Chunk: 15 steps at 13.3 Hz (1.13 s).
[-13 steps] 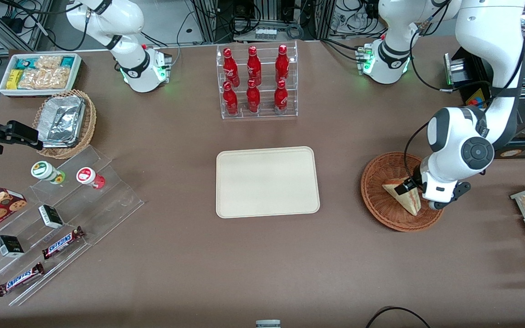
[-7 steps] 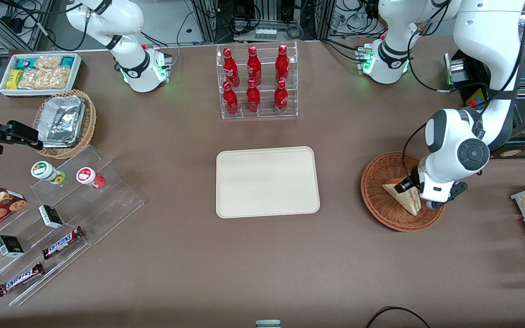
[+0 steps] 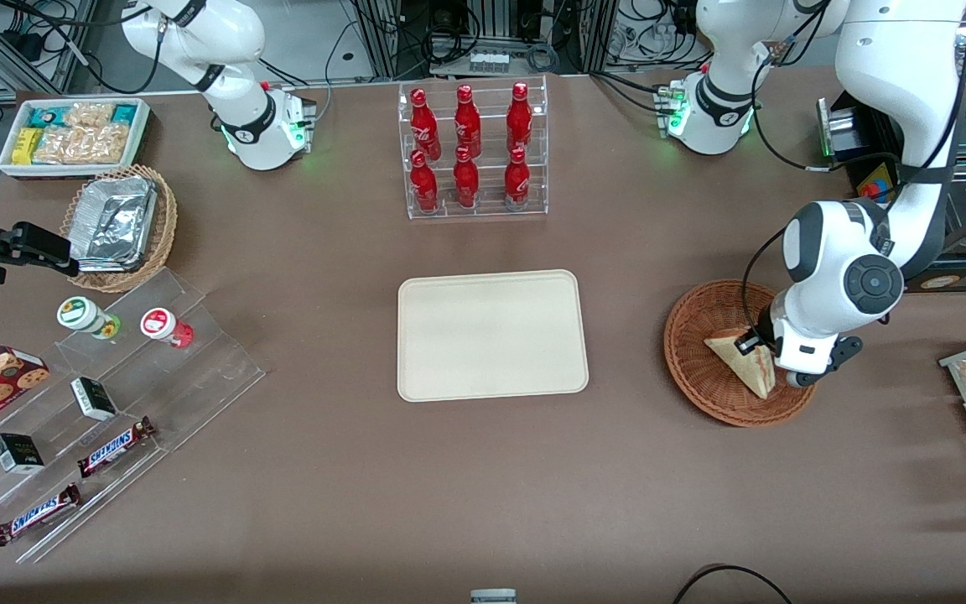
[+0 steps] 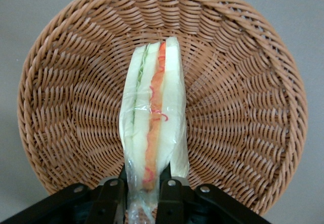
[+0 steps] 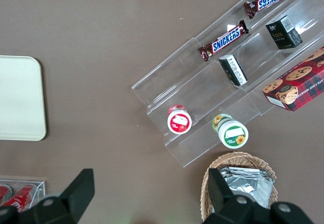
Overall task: Place sandwich from basket to tray
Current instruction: 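Lift the sandwich with the left gripper and carry it over the cream tray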
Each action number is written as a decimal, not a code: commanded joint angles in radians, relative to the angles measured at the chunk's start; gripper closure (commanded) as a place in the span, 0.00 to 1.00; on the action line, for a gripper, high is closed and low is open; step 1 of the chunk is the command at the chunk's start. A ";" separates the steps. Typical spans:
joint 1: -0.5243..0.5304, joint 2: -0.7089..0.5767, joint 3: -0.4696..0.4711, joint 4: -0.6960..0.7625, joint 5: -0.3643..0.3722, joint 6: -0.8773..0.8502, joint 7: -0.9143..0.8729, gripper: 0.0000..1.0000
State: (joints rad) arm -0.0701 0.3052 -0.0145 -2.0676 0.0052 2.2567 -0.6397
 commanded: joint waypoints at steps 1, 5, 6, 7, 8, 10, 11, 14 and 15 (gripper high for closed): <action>-0.002 -0.035 0.002 0.049 0.010 -0.080 -0.018 1.00; -0.007 -0.086 0.001 0.116 0.012 -0.190 -0.018 1.00; -0.011 -0.095 -0.001 0.133 0.012 -0.213 -0.018 1.00; -0.014 -0.100 -0.007 0.153 0.012 -0.235 -0.017 1.00; -0.029 -0.100 -0.021 0.177 0.012 -0.258 -0.017 1.00; -0.086 -0.094 -0.030 0.216 0.010 -0.284 -0.018 1.00; -0.121 -0.093 -0.030 0.219 0.009 -0.284 -0.018 1.00; -0.239 -0.068 -0.032 0.247 0.006 -0.296 -0.018 1.00; -0.276 -0.054 -0.032 0.260 0.004 -0.296 -0.026 1.00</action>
State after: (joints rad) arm -0.2799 0.2178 -0.0556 -1.8544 0.0046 1.9889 -0.6458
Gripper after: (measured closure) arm 0.859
